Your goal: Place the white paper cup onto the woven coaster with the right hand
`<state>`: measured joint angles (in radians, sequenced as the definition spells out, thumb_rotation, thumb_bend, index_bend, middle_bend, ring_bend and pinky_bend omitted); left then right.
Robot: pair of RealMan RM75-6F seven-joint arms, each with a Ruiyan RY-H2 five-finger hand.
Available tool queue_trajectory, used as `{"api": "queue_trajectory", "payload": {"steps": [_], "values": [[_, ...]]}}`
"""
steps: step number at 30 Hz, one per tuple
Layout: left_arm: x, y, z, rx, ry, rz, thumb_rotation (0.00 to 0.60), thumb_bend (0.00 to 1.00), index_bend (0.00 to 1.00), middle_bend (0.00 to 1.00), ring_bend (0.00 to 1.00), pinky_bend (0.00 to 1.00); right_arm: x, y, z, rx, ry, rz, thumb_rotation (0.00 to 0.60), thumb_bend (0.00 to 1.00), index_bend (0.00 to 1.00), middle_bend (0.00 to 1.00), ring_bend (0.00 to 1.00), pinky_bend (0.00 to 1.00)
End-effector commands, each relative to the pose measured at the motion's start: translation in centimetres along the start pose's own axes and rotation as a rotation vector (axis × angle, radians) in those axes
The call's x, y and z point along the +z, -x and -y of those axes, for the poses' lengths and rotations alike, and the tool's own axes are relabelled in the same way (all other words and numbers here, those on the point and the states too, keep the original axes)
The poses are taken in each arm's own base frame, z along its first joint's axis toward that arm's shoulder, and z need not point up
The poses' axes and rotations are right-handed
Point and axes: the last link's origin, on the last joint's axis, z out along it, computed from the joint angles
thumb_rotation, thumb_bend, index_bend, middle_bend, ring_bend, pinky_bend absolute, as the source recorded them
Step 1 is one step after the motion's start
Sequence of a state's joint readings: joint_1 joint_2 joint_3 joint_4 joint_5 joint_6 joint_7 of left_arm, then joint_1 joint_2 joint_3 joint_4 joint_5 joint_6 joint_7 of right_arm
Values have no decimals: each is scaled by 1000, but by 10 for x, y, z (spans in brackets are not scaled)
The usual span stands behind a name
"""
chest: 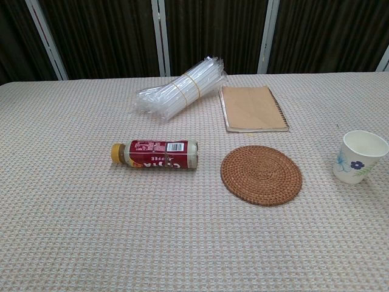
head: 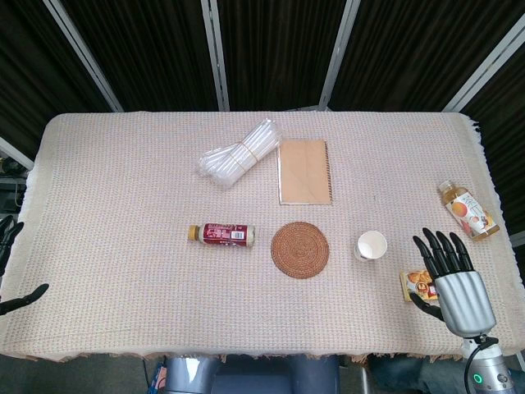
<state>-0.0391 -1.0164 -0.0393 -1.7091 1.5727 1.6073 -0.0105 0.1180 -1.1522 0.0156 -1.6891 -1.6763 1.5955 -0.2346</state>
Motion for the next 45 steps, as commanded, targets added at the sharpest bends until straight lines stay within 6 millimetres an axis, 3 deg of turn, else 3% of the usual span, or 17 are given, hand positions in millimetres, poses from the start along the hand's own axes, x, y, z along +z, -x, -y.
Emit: {"api": "queue_trajectory", "payload": {"steps": [1,7,18,24,34,38,45], "values": [[-1,0,0,0,0,0,600,0,0,0,0,0,0,1,-1,-1,4,5,600,0,0,0,0,0],[0,1,-1,9,-1,4,600,0,0,0,0,0,10,13,2,17,-25,91,600,0,0,0,0,0],[13,12,-1,36,-22,35,600,0,0,0,0,0,82,48,7,33,-30,309,600,0,0,18,0,0],[22,21,1,63,-45,68,600,0,0,0,0,0,106,62,13,60,0,400,600,0,3,82,15,4],[26,29,0,86,-57,83,600,0,0,0,0,0,126,76,20,49,9,456,600,31,89,229,209,224],[27,29,0,89,-60,83,600,0,0,0,0,0,130,82,23,43,5,455,600,128,163,309,298,325],[27,31,0,93,-60,87,600,0,0,0,0,0,137,89,30,34,-9,452,600,270,251,383,351,357]]}}
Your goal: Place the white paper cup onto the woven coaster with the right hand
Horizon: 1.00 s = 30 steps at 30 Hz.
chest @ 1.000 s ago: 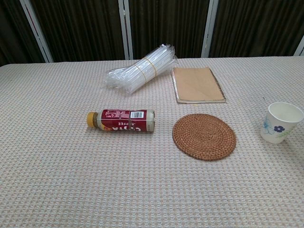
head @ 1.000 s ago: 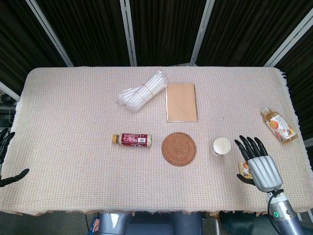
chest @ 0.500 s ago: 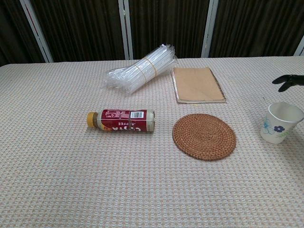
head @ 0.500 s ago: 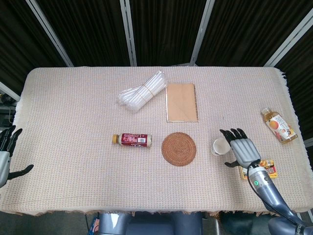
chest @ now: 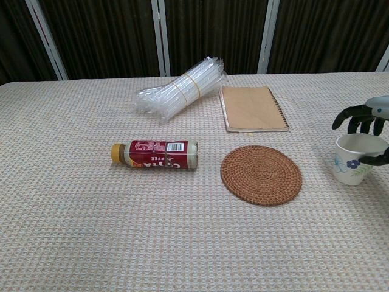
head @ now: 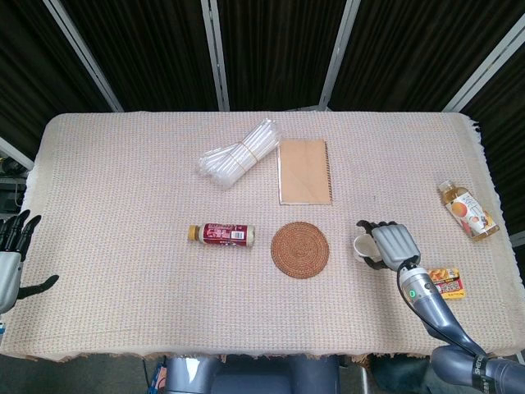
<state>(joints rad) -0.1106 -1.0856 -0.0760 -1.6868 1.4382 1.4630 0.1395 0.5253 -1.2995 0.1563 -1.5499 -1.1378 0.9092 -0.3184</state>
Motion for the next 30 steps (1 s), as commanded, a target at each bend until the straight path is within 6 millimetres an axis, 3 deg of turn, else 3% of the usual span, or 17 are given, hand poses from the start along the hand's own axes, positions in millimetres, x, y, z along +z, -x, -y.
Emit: {"api": "queue_trajectory", "payload": {"steps": [1,5,10,18,24,30], "values": [[0,0,0,0,-1,-1,600,0,0,0,0,0,2,0,2,-17,-3,-5,600,271,252,384,352,357],[1,1,1,0,-6,3,600,0,0,0,0,0,0,-3,7,-17,-17,-23,600,271,252,384,352,357],[4,2,2,-2,-15,12,600,0,0,0,0,0,-7,-21,28,-3,-91,-63,600,272,244,384,350,357],[11,4,9,-5,-51,27,600,0,0,0,0,0,4,-57,100,-37,-294,-149,600,272,237,384,339,358],[13,5,13,-6,-72,33,600,0,0,0,0,0,23,-56,136,-119,-340,-156,600,271,238,384,337,357],[13,4,19,-13,-90,34,600,0,0,0,0,0,34,-41,145,-175,-314,-137,600,272,237,384,337,358]]}}
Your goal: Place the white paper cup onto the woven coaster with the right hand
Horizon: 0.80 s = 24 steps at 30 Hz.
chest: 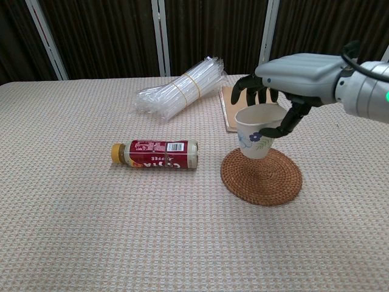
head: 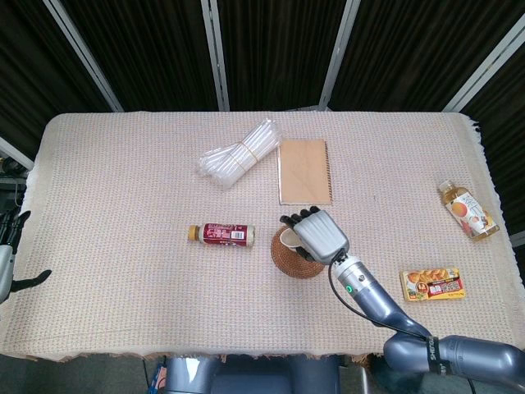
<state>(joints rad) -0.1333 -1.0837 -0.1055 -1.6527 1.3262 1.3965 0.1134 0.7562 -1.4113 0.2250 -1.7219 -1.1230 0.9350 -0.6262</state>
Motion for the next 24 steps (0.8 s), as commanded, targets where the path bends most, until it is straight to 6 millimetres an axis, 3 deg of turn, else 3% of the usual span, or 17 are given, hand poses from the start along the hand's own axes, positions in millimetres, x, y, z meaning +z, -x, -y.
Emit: {"api": "queue_trajectory", "payload": {"steps": [1,7,9,11,12,14,19,24], "values": [[0,0,1,-1,-3,0,600,0,0,0,0,0,6,9,3,-20,17,21,600,271,237,384,337,358],[-2,-1,2,0,-3,-2,600,0,0,0,0,0,5,20,-1,3,41,56,600,272,235,383,337,358],[-3,-1,2,1,-2,-2,600,0,0,0,0,0,4,22,-1,1,40,59,600,199,204,365,328,357],[-3,0,1,5,1,-1,600,0,0,0,0,0,3,23,-2,-9,38,65,600,63,93,262,259,332],[-3,1,0,6,2,1,600,0,0,0,0,0,1,23,-3,-9,41,70,600,6,30,159,175,294],[-3,1,-1,7,4,2,600,0,0,0,0,0,-3,23,-3,5,41,86,600,0,0,21,35,202],[-4,0,-2,2,9,1,600,0,0,0,0,0,-24,10,-3,39,35,77,600,0,0,0,0,72],[-7,-3,-4,-12,26,-4,600,0,0,0,0,0,-65,-8,-21,33,73,-11,600,0,0,0,0,5]]}}
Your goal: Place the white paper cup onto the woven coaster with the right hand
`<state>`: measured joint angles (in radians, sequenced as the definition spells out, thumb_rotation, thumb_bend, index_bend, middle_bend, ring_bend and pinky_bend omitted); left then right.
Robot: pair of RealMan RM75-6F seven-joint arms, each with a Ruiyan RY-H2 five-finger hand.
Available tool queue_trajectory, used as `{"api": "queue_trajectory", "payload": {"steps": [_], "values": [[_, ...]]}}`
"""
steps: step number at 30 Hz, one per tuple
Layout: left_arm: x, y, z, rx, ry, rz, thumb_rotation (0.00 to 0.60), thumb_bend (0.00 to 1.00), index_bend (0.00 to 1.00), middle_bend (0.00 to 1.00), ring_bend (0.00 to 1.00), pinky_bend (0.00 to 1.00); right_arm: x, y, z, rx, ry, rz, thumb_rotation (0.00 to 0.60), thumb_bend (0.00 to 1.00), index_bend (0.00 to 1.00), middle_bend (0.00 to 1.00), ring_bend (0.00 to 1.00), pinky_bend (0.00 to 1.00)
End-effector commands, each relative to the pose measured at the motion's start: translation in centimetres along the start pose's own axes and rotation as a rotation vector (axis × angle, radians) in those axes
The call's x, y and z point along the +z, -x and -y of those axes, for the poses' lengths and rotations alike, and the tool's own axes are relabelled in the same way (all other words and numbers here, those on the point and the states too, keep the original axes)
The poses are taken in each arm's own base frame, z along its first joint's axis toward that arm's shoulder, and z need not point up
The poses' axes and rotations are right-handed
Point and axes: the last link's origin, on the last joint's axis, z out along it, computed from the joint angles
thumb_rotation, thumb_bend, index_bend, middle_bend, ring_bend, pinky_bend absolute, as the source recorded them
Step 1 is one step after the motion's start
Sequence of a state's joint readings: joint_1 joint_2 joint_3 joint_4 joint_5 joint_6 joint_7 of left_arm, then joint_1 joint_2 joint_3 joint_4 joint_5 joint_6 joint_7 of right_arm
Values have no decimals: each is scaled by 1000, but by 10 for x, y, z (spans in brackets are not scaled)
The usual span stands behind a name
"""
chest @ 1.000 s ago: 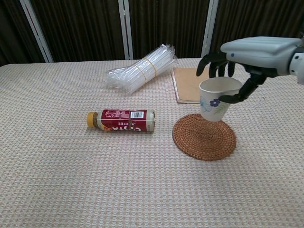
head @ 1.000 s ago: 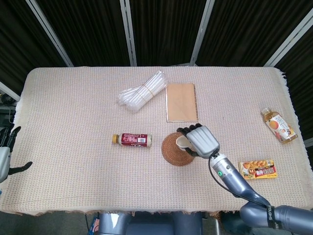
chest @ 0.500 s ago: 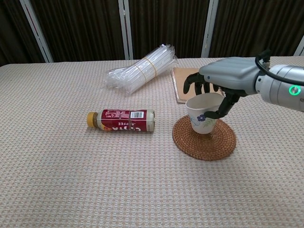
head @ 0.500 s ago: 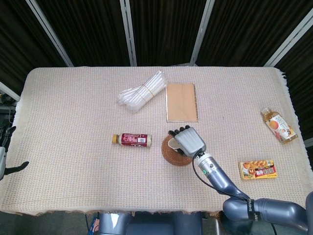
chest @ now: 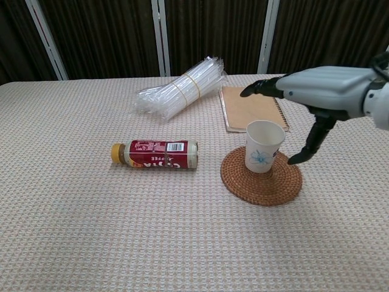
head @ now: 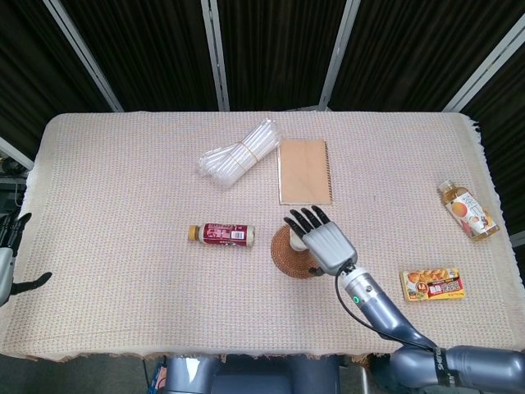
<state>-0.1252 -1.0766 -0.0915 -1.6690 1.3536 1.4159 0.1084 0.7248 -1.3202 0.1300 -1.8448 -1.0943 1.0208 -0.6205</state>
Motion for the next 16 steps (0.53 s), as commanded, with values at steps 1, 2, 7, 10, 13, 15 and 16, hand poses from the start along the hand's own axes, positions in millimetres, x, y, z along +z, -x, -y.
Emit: {"api": "queue_trajectory", "payload": {"steps": [1,2,7,10,13,15,16], "values": [[-2,-2,-1,-9,12,-3,600,0,0,0,0,0,-41,-12,-19,5,41,-86,600,0,0,0,0,1],[-3,-2,-2,-11,18,-4,600,0,0,0,0,0,-51,-14,-26,1,54,-113,600,0,0,0,0,0],[-8,-5,-6,-23,53,-12,600,0,0,0,0,0,-107,-8,-66,-25,145,-226,600,0,0,0,0,0],[-12,-6,-8,-25,75,-16,600,0,0,0,0,0,-136,5,-86,-42,182,-274,600,0,0,0,0,0],[-15,-7,-10,-28,89,-23,600,0,0,0,0,0,-153,17,-98,-61,220,-292,600,0,0,0,0,0],[-18,-8,-11,-32,98,-29,600,0,0,0,0,0,-164,29,-107,-72,249,-305,600,0,0,0,0,0],[-19,-8,-11,-33,100,-30,600,0,0,0,0,0,-168,33,-110,-76,258,-311,600,0,0,0,0,0]]}}
